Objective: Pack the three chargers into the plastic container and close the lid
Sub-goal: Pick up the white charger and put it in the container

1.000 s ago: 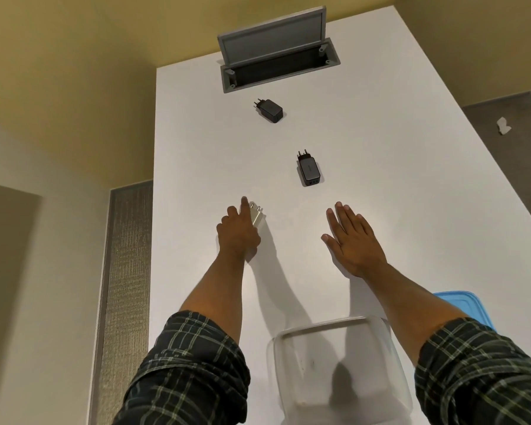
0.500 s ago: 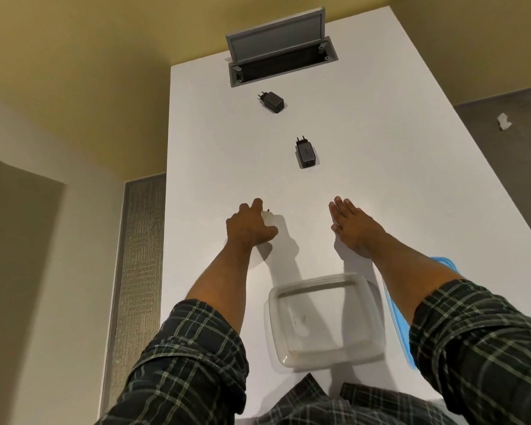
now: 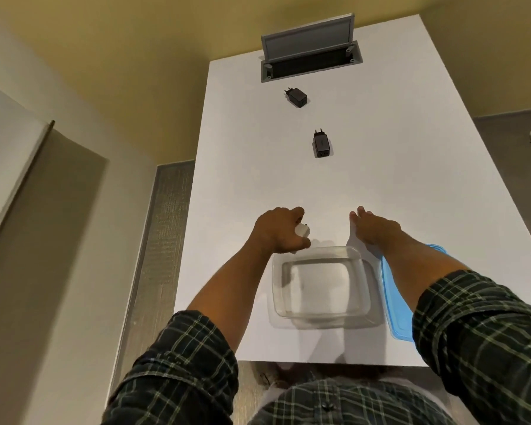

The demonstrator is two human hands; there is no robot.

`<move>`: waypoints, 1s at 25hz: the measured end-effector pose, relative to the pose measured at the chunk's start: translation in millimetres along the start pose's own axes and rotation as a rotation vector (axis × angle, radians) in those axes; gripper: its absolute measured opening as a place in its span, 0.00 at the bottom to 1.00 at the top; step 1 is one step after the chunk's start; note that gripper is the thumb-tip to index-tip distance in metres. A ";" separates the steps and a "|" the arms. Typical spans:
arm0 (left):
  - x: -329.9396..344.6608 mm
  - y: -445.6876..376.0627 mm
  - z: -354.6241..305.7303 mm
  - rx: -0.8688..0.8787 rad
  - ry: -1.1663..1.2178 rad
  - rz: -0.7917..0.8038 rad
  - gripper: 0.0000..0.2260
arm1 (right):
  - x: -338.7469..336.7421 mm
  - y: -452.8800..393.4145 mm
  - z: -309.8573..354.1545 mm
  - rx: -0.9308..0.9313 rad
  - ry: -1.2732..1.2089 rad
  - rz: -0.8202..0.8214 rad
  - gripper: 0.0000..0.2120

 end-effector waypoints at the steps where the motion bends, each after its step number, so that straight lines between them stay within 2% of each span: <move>1: 5.4 9.7 -6.4 0.025 -0.028 -0.007 0.20 | 2.8 -2.8 -2.7 0.006 -0.006 -0.003 0.21; 8: 57.4 59.7 -34.3 0.012 -0.108 -0.088 0.22 | 15.7 -14.3 -9.2 0.021 -0.187 0.003 0.23; 13: 80.5 58.1 -52.0 -0.022 -0.154 -0.063 0.23 | 15.8 -16.0 -12.6 0.042 -0.313 0.023 0.27; 15: 86.4 52.0 -58.7 -0.069 -0.122 -0.050 0.25 | 14.9 -16.3 -13.2 0.053 -0.345 0.049 0.29; 18: 101.5 48.9 -65.2 -0.172 -0.040 0.015 0.27 | 20.9 -12.9 -14.5 0.041 -0.374 0.048 0.28; 25: 111.2 41.9 -55.5 -0.339 -0.040 0.080 0.24 | 26.6 -12.7 -13.9 0.027 -0.411 0.066 0.27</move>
Point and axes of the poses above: each hand's wrist, its own y-axis away from the middle knuckle, its own x-axis out of the palm, z = x × y, the point moved 5 cm from there along -y, towards the middle knuckle, and after that the axes turned 11 degrees about -y, right-handed, at the moved point
